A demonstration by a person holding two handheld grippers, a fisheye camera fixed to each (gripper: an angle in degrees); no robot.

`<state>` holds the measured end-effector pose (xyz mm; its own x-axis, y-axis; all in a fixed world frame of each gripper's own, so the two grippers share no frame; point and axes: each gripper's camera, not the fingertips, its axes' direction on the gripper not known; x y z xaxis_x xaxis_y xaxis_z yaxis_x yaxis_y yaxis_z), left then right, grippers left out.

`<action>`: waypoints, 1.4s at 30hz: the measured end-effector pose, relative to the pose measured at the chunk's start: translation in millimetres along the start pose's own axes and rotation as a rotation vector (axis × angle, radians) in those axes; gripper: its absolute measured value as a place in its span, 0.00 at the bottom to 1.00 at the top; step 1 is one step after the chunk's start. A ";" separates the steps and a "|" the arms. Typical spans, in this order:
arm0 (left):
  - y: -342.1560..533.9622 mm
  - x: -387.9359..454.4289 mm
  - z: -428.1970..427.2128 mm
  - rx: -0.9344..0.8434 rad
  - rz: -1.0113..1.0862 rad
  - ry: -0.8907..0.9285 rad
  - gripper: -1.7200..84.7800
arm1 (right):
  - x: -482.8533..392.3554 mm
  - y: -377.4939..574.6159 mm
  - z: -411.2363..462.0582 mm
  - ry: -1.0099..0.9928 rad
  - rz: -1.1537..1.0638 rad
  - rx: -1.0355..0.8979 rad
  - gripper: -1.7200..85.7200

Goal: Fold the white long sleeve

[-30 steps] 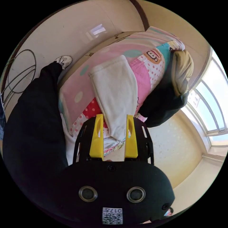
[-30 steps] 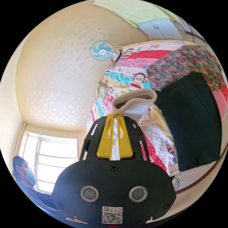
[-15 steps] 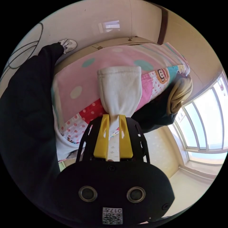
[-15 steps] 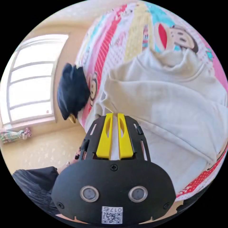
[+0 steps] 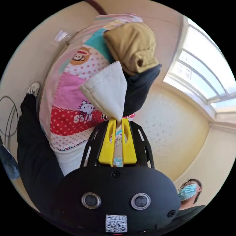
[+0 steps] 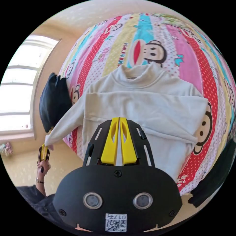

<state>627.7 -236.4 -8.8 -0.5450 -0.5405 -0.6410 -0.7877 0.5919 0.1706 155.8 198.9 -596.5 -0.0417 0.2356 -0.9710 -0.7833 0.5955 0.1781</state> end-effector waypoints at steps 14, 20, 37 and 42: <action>348.6 191.2 343.3 -0.483 1.330 -0.253 0.07 | 51.8 88.7 -6.4 -0.312 0.000 -0.255 0.03; 496.1 5.6 521.8 -0.953 1.545 -0.787 0.09 | 129.5 156.4 -24.4 -0.357 0.283 -0.201 0.03; 370.0 -33.2 368.6 -0.671 0.969 -1.124 0.16 | 173.6 74.7 -94.5 -0.219 0.273 -0.039 0.14; 390.5 -72.7 366.7 -0.877 0.944 -1.164 0.16 | 186.4 148.8 -45.9 -0.124 0.218 -0.340 0.15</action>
<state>465.0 253.3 -170.0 -0.7069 0.6836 -0.1816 -0.4705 -0.2628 0.8423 3.0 296.1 -758.3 -0.1704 0.4307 -0.8863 -0.9253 0.2394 0.2943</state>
